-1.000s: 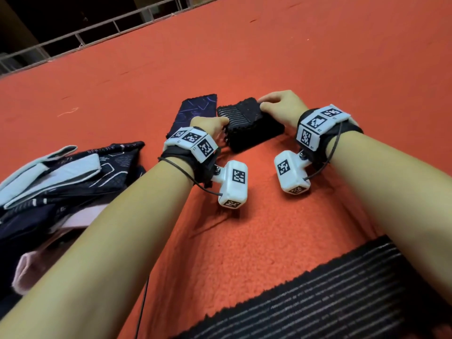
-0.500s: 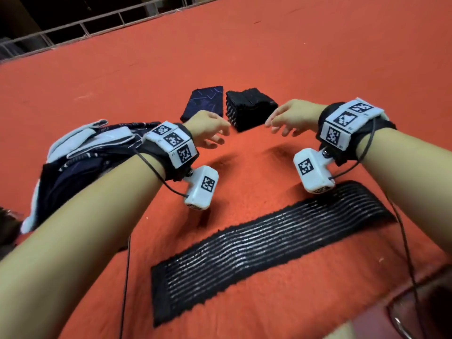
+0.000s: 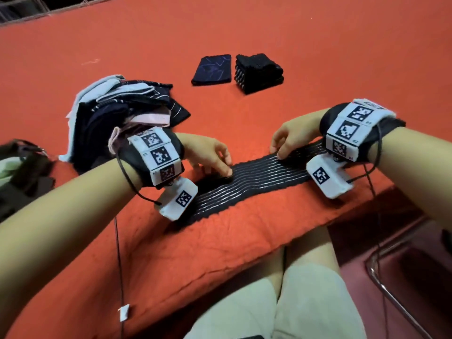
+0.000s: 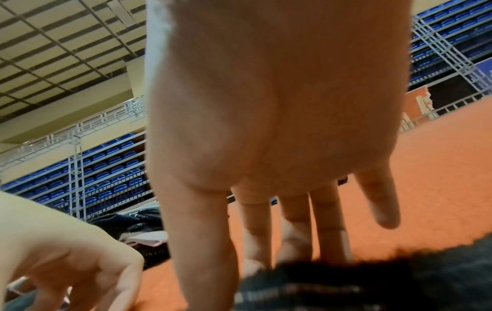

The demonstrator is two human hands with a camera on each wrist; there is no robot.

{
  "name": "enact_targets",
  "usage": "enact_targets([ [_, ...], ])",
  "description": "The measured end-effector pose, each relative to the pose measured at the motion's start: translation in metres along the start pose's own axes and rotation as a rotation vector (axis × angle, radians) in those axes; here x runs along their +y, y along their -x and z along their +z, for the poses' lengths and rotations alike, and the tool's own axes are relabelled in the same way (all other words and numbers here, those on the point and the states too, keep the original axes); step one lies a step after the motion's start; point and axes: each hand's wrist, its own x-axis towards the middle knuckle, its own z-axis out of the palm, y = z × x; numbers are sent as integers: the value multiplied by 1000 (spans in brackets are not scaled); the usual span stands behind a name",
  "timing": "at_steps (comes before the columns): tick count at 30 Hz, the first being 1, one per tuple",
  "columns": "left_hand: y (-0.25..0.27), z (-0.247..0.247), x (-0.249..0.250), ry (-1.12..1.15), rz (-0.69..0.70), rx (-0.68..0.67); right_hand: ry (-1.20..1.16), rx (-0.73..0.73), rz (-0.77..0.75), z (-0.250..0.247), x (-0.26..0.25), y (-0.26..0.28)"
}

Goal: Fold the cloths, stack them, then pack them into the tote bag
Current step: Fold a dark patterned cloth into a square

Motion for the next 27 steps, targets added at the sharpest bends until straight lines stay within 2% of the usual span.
enact_targets([
  [3,10,7,-9,-98,-32,-132,51,-12,-5,1,-7,8],
  [5,16,6,-18,-112,-43,-164,46,69,-49,-3,-11,12],
  [7,22,-2,-25,-47,-18,-16,24,255,-101,-8,-15,11],
  [10,25,-20,-41,11,-41,406,-72,518,-82,-12,-14,1],
  [12,24,-28,-60,27,-130,617,-104,570,10,-10,-5,-6],
  [13,24,-29,-69,27,-179,649,-112,567,77,-7,0,-7],
  [17,25,-20,-91,105,-314,462,-214,585,389,8,31,-8],
  [19,23,-13,-94,145,-356,405,-261,590,486,14,42,-7],
  [22,17,-5,-94,266,-376,393,-310,578,547,20,50,-8],
  [27,17,-2,-89,212,-374,342,-227,541,623,26,46,-7],
])
